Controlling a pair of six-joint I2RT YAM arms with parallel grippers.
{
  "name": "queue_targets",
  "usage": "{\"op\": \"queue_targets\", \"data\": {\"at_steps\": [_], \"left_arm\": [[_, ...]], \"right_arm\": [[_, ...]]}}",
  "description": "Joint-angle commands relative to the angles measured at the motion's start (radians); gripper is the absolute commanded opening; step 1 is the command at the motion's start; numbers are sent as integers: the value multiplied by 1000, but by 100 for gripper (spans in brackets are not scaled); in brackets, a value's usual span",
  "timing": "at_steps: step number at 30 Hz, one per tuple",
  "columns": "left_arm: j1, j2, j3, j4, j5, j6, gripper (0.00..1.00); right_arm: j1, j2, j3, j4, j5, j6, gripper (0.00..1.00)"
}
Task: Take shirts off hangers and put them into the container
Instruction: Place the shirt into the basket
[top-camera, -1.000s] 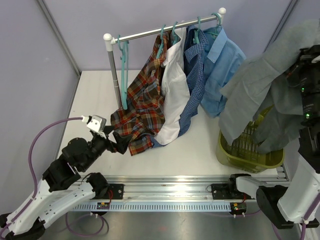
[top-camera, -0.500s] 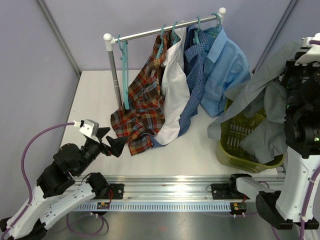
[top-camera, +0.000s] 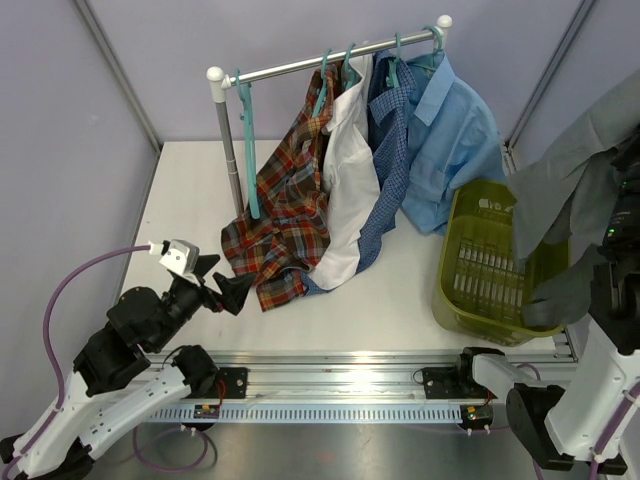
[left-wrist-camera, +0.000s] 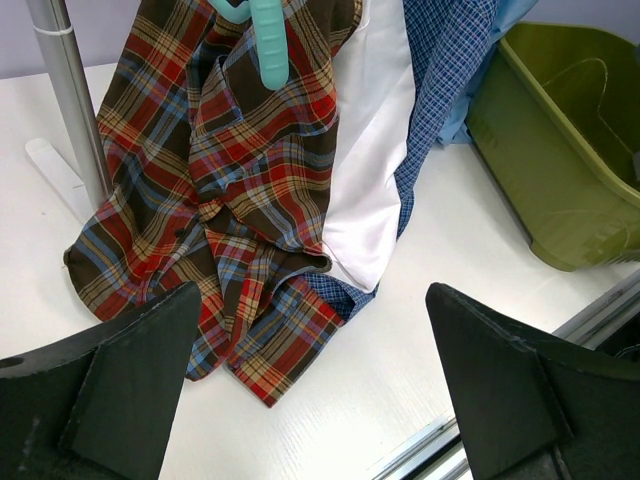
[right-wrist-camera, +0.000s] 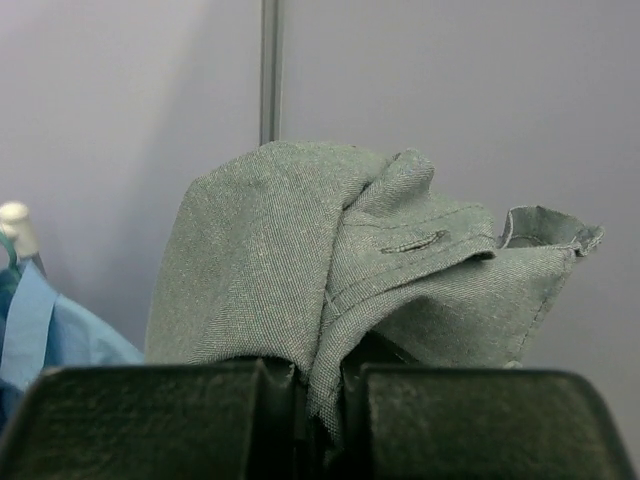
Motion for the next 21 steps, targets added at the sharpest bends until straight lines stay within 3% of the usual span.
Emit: {"op": "queue_targets", "data": {"at_steps": [1,11,21], "left_arm": [[1,5,7,47,10,8,99],[1,11,14,48,12,16,99],[1,7,13,36,8,31,99]], "right_arm": [[-4,-11,-136,21,-88,9,0],[-4,-112,-528,32,-279,92,0],[-35,-146,-813,6,-611,271,0]]}}
